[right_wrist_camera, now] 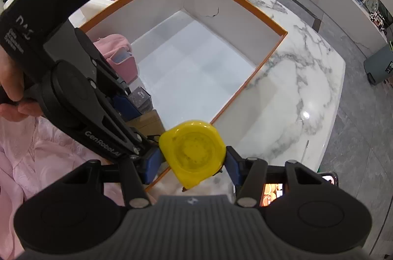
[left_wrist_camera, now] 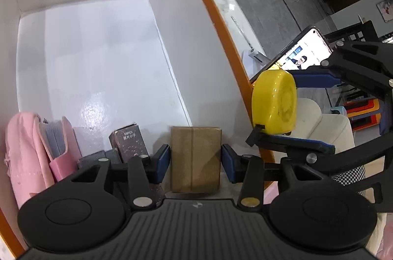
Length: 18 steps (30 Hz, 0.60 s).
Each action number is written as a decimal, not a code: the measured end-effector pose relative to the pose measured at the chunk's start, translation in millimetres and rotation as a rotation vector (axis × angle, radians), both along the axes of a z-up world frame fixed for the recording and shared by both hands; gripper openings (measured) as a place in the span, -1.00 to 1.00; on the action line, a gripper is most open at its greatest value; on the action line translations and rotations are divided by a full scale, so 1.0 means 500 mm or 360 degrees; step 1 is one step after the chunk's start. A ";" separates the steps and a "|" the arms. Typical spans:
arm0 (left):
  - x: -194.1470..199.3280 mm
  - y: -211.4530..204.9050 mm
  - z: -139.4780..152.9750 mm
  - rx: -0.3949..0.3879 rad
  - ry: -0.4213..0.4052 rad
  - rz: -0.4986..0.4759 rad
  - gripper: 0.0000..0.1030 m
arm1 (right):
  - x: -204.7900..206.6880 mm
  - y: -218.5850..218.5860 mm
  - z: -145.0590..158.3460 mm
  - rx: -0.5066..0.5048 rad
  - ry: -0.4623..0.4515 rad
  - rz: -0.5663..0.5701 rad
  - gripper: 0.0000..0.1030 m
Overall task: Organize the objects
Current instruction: 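Carry the cardboard box with the left while the right carries the tape measure over the orange box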
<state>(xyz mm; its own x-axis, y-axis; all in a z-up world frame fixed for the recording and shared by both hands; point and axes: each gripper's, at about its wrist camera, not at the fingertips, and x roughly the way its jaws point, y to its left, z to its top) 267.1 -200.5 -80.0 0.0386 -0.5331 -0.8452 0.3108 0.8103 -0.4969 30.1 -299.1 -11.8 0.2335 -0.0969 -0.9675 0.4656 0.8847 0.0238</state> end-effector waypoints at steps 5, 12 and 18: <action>0.002 0.008 0.003 -0.0076 0.0055 0.0018 0.04 | -0.001 0.001 0.001 -0.0002 0.0010 -0.0014 0.11; 0.011 0.024 0.000 -0.0186 0.0120 0.0017 -0.05 | 0.004 0.010 0.005 -0.0009 0.0033 0.0025 0.11; -0.003 0.050 0.075 -0.0110 -0.0172 -0.0005 -0.05 | 0.017 0.023 0.014 -0.0032 0.0009 0.0106 0.11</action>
